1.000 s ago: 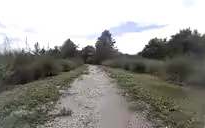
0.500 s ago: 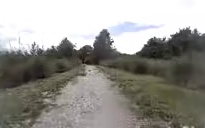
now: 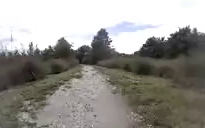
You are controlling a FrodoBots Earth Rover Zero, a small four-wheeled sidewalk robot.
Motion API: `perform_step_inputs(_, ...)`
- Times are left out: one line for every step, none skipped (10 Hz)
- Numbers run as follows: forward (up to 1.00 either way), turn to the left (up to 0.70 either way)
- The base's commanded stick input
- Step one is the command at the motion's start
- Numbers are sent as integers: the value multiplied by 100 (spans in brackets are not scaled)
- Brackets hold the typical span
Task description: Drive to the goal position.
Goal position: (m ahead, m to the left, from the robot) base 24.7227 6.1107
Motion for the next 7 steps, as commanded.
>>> perform_step_inputs(85, 0)
perform_step_inputs(85, 0)
perform_step_inputs(85, 0)
perform_step_inputs(85, 0)
perform_step_inputs(85, 0)
perform_step_inputs(85, 0)
perform_step_inputs(85, 0)
